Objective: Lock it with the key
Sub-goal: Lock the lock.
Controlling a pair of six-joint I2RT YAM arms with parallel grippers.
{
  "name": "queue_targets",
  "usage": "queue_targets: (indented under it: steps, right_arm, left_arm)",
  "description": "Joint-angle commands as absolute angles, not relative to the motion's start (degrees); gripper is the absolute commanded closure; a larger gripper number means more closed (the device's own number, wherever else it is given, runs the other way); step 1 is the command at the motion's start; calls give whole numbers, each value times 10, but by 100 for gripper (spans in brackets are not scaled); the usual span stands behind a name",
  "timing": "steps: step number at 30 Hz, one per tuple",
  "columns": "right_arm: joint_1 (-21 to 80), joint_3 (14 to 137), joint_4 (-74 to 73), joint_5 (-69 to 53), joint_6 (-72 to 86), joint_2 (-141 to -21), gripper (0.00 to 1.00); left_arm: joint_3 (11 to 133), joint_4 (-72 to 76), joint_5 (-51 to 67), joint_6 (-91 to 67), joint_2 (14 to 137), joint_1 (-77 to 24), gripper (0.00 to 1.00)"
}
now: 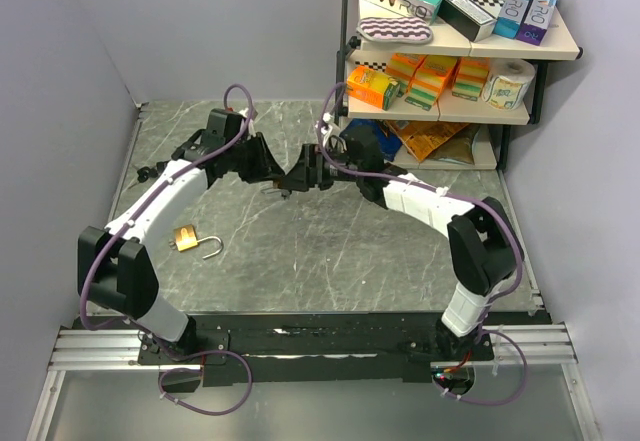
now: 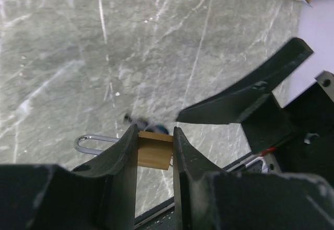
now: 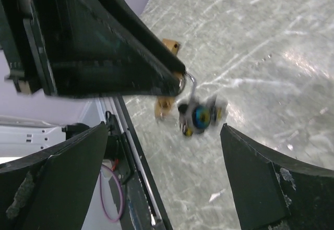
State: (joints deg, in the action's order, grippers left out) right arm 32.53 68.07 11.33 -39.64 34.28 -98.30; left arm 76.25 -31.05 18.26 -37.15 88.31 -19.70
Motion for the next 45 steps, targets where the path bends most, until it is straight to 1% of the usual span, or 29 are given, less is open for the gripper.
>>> queue_targets:
  steps: [1, 7, 8, 10, 11, 13, 14, 16, 17, 19, 21, 22, 24, 27, 28, 29, 31, 32, 33, 34, 35, 36, 37, 38, 43, 45]
  right_arm:
    - [335, 717, 174, -381, 357, -1000, 4]
    - [348, 726, 178, -370, 338, -1009, 12]
    - [348, 727, 178, -370, 337, -1011, 17]
    - [349, 722, 185, -368, 339, -1011, 21]
    - [349, 720, 186, -368, 341, -1010, 27]
    - [349, 718, 184, -366, 343, -1009, 33]
    - [350, 717, 183, -365, 344, -1008, 39]
    - [350, 717, 175, -353, 346, -1008, 43]
    - [349, 720, 172, -349, 350, -1009, 49]
    - [350, 722, 168, -342, 364, -1012, 56]
    - [350, 722, 175, -345, 384, -1017, 60]
    - [349, 722, 178, -347, 391, -1018, 64]
    - [350, 723, 178, -348, 408, -1021, 68]
    - [350, 725, 175, -347, 419, -1024, 83]
    - [349, 725, 175, -346, 420, -1025, 97]
    - [349, 724, 174, -345, 419, -1025, 100]
    - [350, 723, 177, -346, 419, -1024, 100]
    - [348, 722, 180, -354, 420, -1024, 100]
    - [346, 722, 184, -357, 419, -1024, 100]
    - [345, 722, 185, -359, 419, -1023, 100]
    - [342, 722, 186, -369, 420, -1021, 100]
    - [339, 722, 192, -373, 422, -1020, 100]
    - [332, 719, 197, -377, 424, -1020, 100]
    - [327, 714, 202, -382, 430, -1018, 100]
    - [305, 694, 250, -418, 451, -1013, 100]
    - [298, 690, 263, -438, 454, -1008, 100]
  left_arm:
    - [782, -282, 202, -386, 860, -207, 99]
    - [784, -277, 213, -394, 863, -211, 99]
    - [784, -274, 215, -395, 864, -212, 99]
    - [785, -274, 214, -397, 864, -212, 99]
    - [786, -272, 211, -397, 863, -212, 99]
    - [784, -269, 209, -400, 861, -212, 99]
    - [784, -266, 208, -400, 862, -212, 99]
    - [786, -265, 206, -403, 865, -212, 99]
    - [785, -265, 204, -404, 866, -212, 99]
    - [783, -263, 203, -411, 868, -213, 99]
    - [783, -258, 198, -420, 868, -212, 99]
    - [782, -256, 195, -423, 868, -212, 99]
    - [783, -255, 188, -430, 869, -212, 99]
    - [788, -257, 176, -433, 874, -213, 99]
    - [790, -258, 166, -433, 875, -212, 99]
    - [792, -258, 162, -434, 875, -213, 99]
    - [792, -254, 156, -434, 878, -212, 99]
    - [793, -252, 156, -435, 878, -212, 94]
    - [792, -252, 157, -435, 879, -212, 85]
    - [792, -251, 158, -435, 879, -211, 72]
    - [792, -250, 161, -432, 880, -207, 41]
    - [795, -252, 159, -431, 878, -206, 25]
    - [797, -253, 158, -428, 877, -202, 13]
    - [797, -252, 163, -425, 877, -193, 6]
    - [780, -243, 191, -419, 862, -152, 1]
    - [767, -236, 202, -403, 846, -140, 1]
